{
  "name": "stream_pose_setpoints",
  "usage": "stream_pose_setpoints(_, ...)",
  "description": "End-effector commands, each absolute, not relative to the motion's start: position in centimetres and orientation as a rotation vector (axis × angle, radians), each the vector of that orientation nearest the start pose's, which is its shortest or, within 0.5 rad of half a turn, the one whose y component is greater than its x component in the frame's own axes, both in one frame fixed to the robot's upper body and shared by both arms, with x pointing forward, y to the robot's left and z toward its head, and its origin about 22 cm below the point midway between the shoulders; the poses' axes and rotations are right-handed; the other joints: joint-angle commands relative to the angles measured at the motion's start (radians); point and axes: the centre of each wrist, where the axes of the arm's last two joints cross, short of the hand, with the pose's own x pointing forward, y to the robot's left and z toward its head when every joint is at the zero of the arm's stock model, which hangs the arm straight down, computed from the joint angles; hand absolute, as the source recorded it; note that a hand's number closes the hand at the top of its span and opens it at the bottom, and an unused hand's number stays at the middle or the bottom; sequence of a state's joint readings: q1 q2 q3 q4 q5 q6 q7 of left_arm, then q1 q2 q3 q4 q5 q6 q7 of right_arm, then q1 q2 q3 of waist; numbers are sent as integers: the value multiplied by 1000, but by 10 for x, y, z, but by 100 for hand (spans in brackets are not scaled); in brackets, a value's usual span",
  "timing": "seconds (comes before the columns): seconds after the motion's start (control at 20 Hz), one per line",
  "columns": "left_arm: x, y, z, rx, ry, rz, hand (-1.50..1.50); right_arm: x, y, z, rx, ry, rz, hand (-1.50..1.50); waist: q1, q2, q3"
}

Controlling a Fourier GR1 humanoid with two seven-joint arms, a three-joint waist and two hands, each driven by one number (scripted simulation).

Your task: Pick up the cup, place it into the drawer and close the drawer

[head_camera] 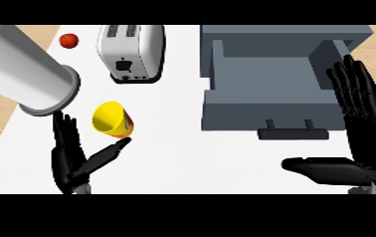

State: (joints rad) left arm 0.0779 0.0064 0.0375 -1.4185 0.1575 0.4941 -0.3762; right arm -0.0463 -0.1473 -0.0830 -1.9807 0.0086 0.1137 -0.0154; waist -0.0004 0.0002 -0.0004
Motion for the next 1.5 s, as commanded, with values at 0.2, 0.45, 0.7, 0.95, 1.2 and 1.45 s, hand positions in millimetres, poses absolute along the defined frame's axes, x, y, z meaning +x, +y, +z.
stream_pose_setpoints(0.2,214,257,-106,474,-1604,509,-150,242,-270,113,-100,-2015,232,-150,1,1,0)
stream_pose_setpoints(0.45,211,289,-132,491,-1640,525,-150,219,-260,113,-80,-2026,229,-150,-4,0,0)
stream_pose_setpoints(0.7,224,277,-147,478,-1652,528,-150,226,-256,117,-72,-2021,226,-150,-4,1,0)
stream_pose_setpoints(0.95,206,282,-162,491,-1655,512,-150,222,-264,115,-65,-2016,238,-150,-2,0,0)
stream_pose_setpoints(1.2,217,302,-172,485,-1664,519,-150,216,-261,117,-53,-2034,225,-150,-12,2,-1)
stream_pose_setpoints(1.45,233,291,-170,463,-1694,512,-150,229,-261,114,-58,-2033,235,-150,-12,4,-1)
